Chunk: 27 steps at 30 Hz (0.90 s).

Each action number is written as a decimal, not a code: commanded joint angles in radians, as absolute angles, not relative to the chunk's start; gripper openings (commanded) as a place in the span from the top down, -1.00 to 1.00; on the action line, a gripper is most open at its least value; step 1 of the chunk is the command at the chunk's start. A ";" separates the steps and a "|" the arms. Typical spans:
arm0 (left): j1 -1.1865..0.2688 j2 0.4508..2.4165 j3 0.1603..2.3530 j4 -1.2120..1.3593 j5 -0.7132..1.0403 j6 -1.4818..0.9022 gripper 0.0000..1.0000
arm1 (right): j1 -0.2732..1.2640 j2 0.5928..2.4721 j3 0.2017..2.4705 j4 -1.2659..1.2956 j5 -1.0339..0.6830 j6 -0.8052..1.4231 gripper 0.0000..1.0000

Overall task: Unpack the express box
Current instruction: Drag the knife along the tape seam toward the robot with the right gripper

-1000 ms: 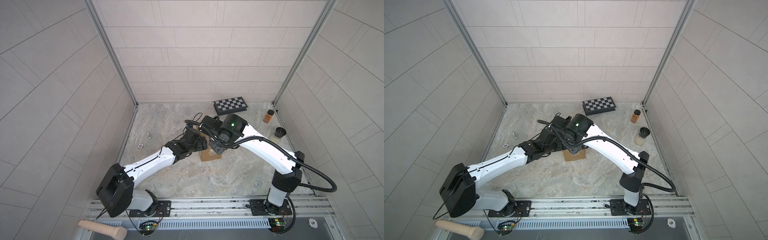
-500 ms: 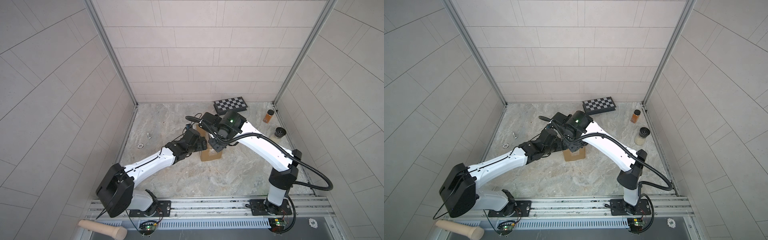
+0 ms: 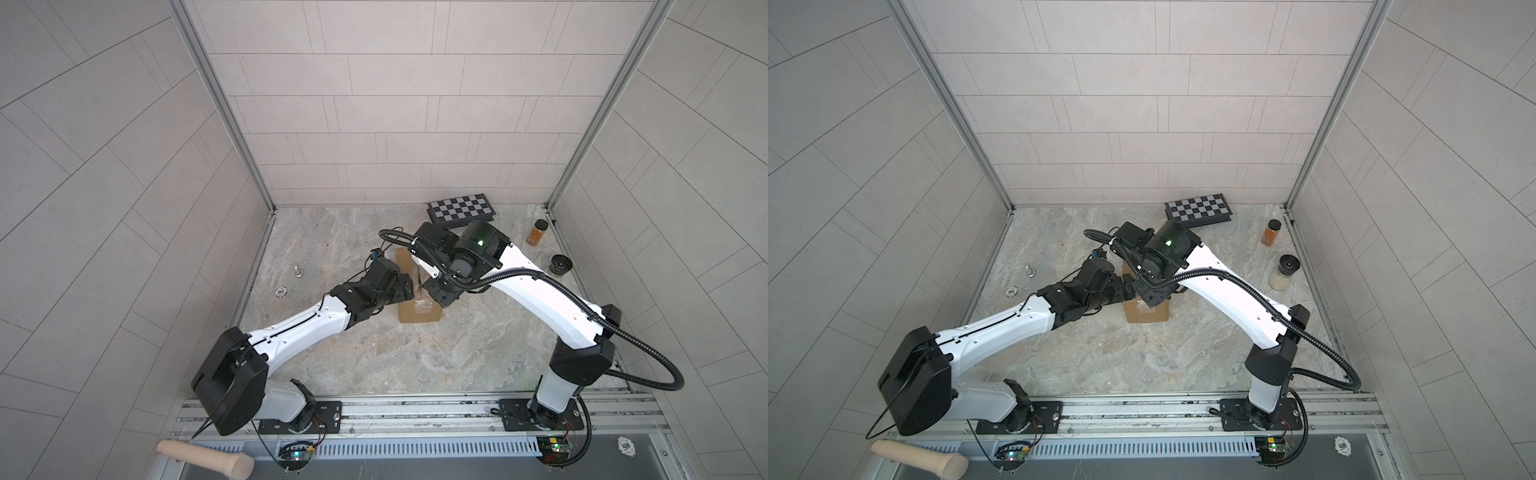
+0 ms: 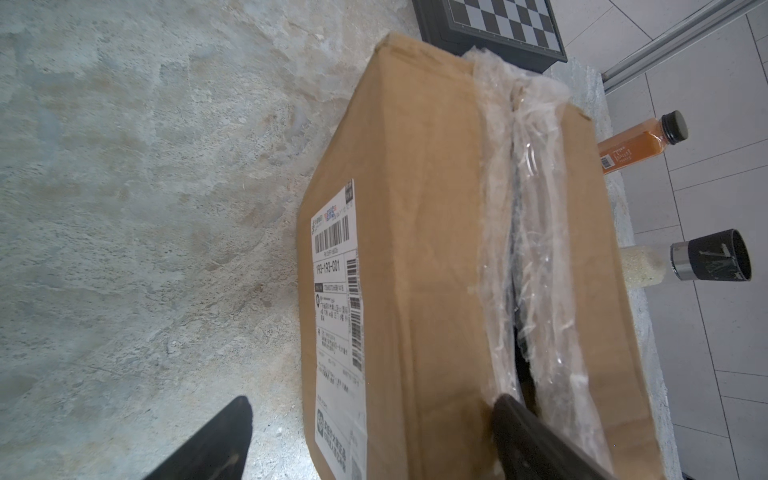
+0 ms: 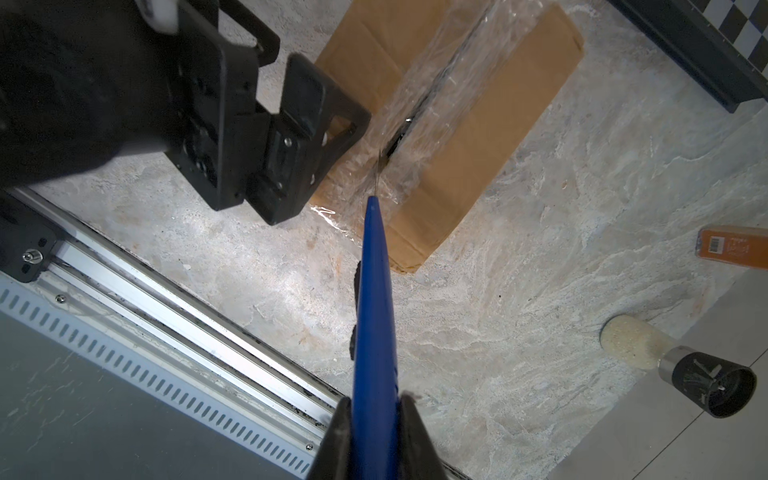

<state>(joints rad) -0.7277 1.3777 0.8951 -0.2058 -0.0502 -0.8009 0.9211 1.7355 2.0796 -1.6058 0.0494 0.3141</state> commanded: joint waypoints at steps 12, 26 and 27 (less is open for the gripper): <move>-0.726 1.395 0.846 -0.308 -0.073 -0.799 -0.85 | 0.931 1.749 2.061 -1.776 -0.035 0.324 1.00; -0.752 1.379 0.810 -0.223 -0.028 -0.831 -0.85 | 0.916 1.818 2.035 -1.716 -0.043 0.365 1.00; -0.751 1.375 0.809 -0.221 -0.030 -0.831 -0.85 | 0.912 1.815 2.033 -1.714 -0.047 0.359 1.00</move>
<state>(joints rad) -0.7399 1.3716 0.8501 -0.1371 -0.0460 -0.8379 0.9192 1.7756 2.0689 -1.6066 0.0235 0.3706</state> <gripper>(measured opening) 0.925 0.184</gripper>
